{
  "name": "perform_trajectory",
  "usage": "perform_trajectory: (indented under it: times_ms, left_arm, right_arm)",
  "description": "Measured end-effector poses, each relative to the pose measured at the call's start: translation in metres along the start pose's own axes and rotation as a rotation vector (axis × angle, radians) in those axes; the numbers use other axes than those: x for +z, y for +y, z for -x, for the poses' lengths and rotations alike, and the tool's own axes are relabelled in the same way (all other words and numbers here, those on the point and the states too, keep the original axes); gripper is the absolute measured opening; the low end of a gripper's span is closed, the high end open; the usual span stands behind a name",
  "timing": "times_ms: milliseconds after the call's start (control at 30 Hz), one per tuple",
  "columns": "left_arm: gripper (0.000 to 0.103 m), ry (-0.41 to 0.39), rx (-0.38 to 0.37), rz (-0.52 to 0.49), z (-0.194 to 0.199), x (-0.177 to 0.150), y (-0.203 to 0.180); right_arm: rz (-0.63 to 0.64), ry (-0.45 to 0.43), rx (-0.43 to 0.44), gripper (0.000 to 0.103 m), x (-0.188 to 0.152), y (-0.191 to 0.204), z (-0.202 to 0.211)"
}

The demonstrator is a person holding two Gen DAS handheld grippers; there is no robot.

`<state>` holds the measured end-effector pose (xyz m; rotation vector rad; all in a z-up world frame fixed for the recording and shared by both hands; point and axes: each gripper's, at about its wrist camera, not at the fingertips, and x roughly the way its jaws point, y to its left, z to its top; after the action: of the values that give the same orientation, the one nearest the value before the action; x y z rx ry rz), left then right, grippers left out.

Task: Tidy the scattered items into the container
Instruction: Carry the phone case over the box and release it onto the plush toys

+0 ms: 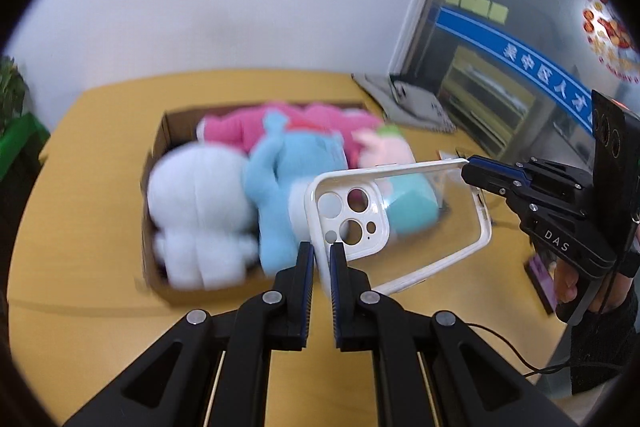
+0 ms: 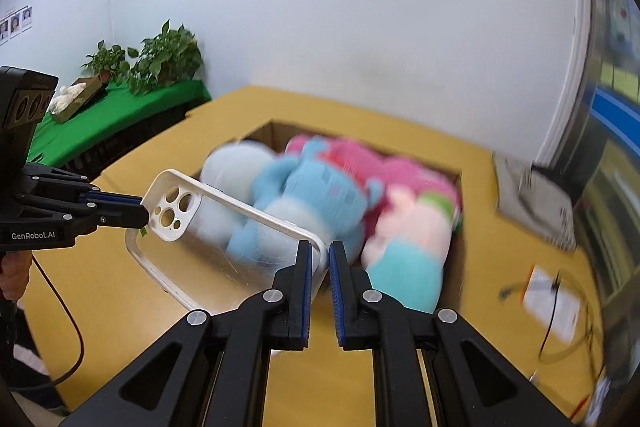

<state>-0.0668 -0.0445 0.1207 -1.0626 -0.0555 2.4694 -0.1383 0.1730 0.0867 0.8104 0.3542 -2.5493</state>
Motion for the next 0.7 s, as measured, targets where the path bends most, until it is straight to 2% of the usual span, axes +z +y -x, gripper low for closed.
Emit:
perform_trajectory:
  times_ms: [200, 367, 567, 700]
  left_arm:
    - [0.007, -0.031, 0.041, -0.023, -0.041, 0.076, 0.021]
    - [0.007, 0.026, 0.039, 0.022, -0.11, 0.119, 0.053]
    - [0.008, 0.14, 0.04, 0.106, -0.198, 0.125, 0.09]
    - [0.011, 0.123, -0.005, 0.186, -0.21, 0.121, 0.106]
  right_arm:
    - [0.0, -0.013, -0.007, 0.01, 0.07, -0.042, -0.058]
    - [-0.01, 0.027, -0.027, 0.01, 0.101, -0.074, -0.126]
    - [-0.058, 0.169, -0.029, 0.01, 0.096, -0.1, -0.225]
    - [-0.111, 0.244, -0.02, 0.01, 0.076, -0.105, -0.263]
